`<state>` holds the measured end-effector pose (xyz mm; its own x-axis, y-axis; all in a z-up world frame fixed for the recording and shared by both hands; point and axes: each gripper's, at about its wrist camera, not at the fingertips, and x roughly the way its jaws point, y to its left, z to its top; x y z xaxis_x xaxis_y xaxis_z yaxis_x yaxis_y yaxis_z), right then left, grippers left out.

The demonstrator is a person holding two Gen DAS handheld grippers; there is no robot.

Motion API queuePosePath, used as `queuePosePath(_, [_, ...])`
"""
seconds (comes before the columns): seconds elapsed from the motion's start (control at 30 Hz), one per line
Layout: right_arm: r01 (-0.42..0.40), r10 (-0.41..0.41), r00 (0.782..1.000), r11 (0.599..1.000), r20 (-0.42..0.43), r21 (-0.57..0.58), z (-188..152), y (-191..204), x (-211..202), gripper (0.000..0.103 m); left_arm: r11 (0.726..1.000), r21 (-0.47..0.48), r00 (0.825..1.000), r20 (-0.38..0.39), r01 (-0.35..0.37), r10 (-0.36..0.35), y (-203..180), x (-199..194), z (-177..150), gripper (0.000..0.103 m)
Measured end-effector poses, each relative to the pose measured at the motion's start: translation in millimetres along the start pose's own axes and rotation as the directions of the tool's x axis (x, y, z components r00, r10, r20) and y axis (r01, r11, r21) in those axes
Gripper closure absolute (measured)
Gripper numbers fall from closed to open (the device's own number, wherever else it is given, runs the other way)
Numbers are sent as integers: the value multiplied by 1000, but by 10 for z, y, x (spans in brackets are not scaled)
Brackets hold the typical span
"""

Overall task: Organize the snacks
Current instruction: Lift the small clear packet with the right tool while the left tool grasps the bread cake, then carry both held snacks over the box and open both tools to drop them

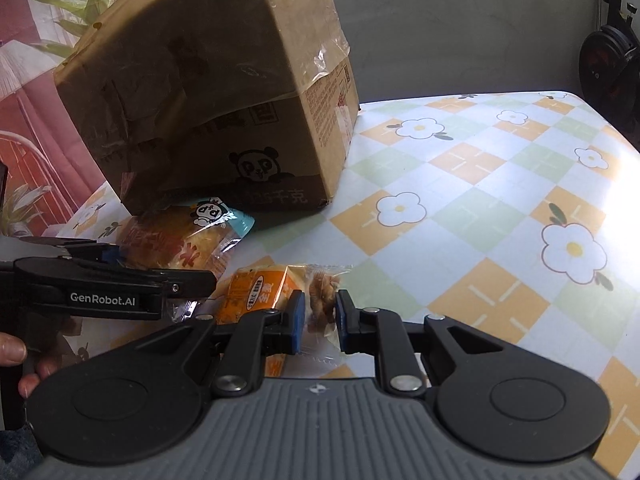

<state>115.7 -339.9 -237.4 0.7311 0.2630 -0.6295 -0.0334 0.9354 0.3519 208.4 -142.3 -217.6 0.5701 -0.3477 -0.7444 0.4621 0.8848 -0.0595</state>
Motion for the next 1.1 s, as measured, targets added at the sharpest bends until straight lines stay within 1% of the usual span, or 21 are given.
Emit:
queuePosePath(0.13, [5,-5,1000,1000,27,-16,56,45,-75,85,1000,1,999,52,-2,2,118,-267,-46,23])
queuePosePath(0.27, [7,-5,999,999,54,-37,138,108,-150,85,1000,-20,998,64,2,-1,273,-507,-74,23])
queuePosePath(0.37, [4,-1,997,999,75,-49,202,161,-222,85,996,-82,997,76,-18,24,453,-696,-158,23])
queuePosePath(0.43, [-3,8,996,998,91,-61,249,205,-272,85,992,-112,993,97,-51,62,572,-840,-207,23])
queuePosePath(0.5, [-13,21,994,997,105,-75,308,274,-318,85,988,-130,987,131,-81,98,663,-981,-204,23])
queuePosePath(0.57, [-22,34,992,995,121,-95,379,344,-357,85,986,-141,978,171,-92,116,740,-1132,-158,23])
queuePosePath(0.7, [-51,77,980,988,183,-146,608,524,-493,85,983,-135,951,269,-122,154,823,-1460,60,23])
queuePosePath(0.8, [-80,124,962,979,242,-185,855,670,-641,85,985,-124,920,361,-118,155,843,-1716,260,23])
queuePosePath(0.83, [-85,134,958,977,254,-196,920,702,-673,85,987,-113,906,393,-118,153,777,-1795,326,23])
queuePosePath(0.87, [-92,149,950,973,274,-211,1026,749,-719,85,988,-97,897,416,-119,149,766,-1841,409,23])
queuePosePath(0.97, [-116,187,933,965,308,-236,1301,853,-778,85,991,-49,876,462,-127,135,721,-1891,701,23])
queuePosePath(1.1, [-114,206,920,955,334,-274,1687,1021,-679,85,994,-24,863,494,-107,105,731,-1784,1152,23])
